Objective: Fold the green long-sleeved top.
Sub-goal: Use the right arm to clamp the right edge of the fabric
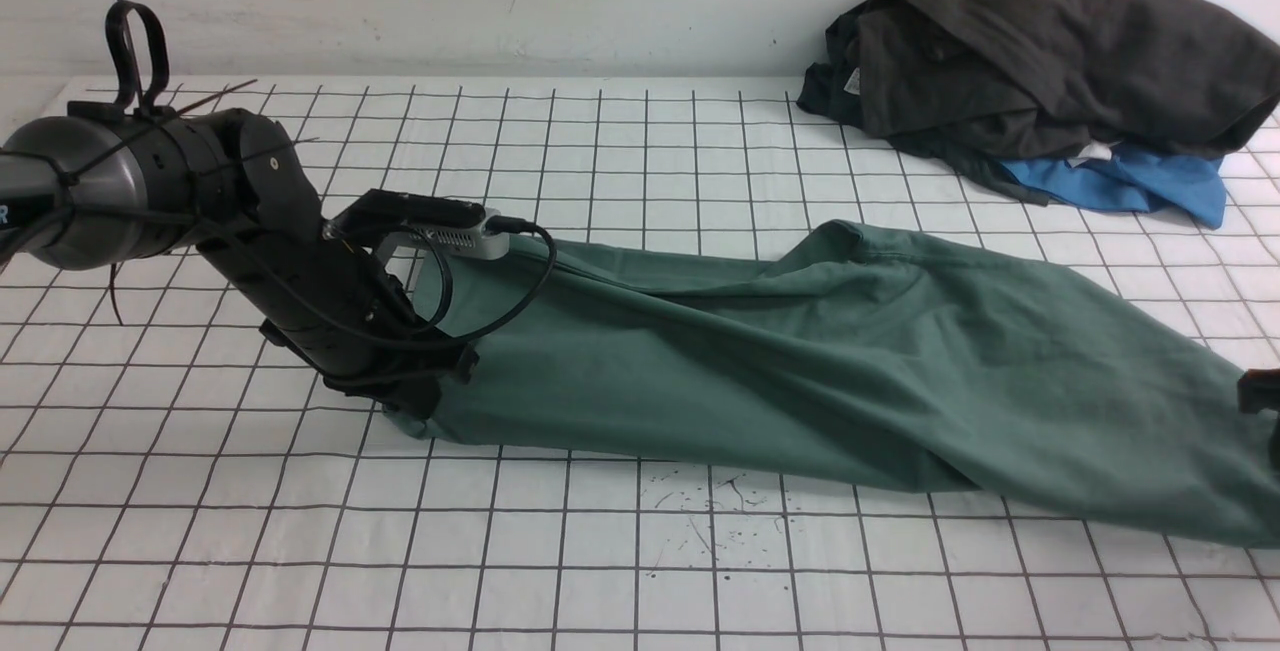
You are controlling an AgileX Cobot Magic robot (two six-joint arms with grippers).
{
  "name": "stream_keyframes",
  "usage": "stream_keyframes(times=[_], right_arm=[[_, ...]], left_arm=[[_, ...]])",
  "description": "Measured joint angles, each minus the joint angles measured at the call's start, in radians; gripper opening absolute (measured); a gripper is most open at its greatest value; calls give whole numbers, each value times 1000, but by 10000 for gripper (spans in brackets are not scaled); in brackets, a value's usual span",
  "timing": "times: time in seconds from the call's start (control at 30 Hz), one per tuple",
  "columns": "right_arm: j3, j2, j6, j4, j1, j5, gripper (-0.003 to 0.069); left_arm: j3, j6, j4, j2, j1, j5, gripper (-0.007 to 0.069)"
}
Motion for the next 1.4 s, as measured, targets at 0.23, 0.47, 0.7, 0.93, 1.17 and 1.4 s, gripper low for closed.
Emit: stream_keyframes(times=[0.23,0.47,0.7,0.93,1.17,1.4], right_arm=[[0,60,11,-12,0,-34,337],[-45,56,-17,-12,0,2,38],[-182,56,-83,2,0,144,13],[-201,71,-93,46,0,176,25],[-203,110,-95,78,-13,176,239],[-222,110,-76,71,-48,175,516]], left_arm=[[0,1,12,-41,0,34,23],[0,1,52,-58,0,96,23],[0,0,103,-76,0,229,23],[0,-5,155,-94,-1,311,23],[0,-7,170,-93,-1,331,51],[-39,-19,214,-96,-1,383,286]])
